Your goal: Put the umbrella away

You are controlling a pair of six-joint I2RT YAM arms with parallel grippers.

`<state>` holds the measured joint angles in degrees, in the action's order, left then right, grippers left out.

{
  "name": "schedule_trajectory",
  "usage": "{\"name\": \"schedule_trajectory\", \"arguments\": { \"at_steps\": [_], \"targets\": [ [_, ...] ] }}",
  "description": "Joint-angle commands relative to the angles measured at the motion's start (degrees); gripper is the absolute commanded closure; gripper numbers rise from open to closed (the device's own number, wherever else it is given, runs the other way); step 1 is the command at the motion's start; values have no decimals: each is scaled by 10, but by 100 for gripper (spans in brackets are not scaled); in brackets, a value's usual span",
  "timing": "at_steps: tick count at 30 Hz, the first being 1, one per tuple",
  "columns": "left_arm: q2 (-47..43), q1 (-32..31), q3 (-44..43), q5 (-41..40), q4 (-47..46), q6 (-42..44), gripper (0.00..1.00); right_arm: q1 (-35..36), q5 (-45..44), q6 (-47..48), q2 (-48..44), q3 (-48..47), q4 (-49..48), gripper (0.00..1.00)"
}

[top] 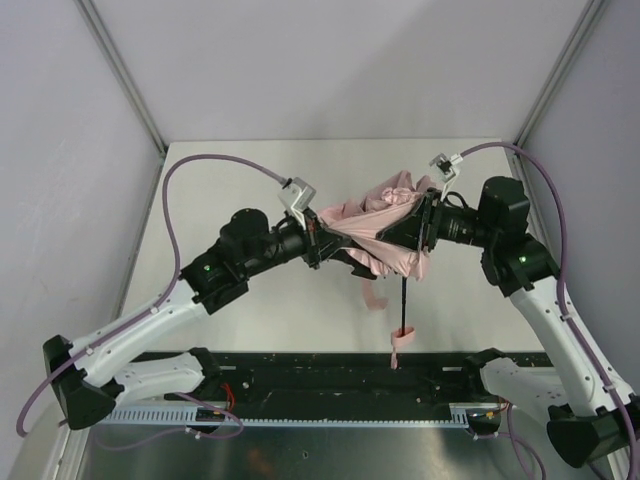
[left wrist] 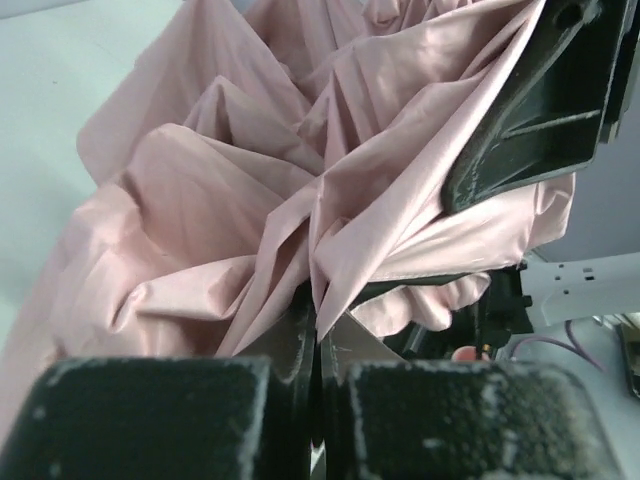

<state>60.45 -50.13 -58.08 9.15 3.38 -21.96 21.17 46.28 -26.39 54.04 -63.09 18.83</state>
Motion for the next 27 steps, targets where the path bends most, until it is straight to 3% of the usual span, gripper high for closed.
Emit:
{"name": "schedule_trajectory", "arguments": {
  "at_steps": [1,3,7,10,12,16,20,23,27],
  "targets": [
    [-40,68,30,-74,65,47,95,-45,160,-14,10,-44,-42,100],
    [-62,103,44,-78,81,38,81,-76,171,-11,22,-54,-39,100],
    [-103,140,46,-87,106,17,38,-144,155,22,52,-98,3,100],
    [-119,137,34,-96,112,18,23,-162,-2,131,88,-195,141,100],
    [-130,137,25,-71,111,18,15,-148,-186,193,127,-279,240,100],
    [-161,138,22,-71,111,11,5,-83,-587,292,197,-417,289,100],
    [-210,138,42,-97,110,-18,3,15,-844,416,251,-405,174,100],
    [-266,139,83,-134,111,-54,4,95,-945,503,302,-341,64,100],
    [-334,138,152,-169,111,-95,5,191,-984,543,394,-238,-65,100]
  ]
}}
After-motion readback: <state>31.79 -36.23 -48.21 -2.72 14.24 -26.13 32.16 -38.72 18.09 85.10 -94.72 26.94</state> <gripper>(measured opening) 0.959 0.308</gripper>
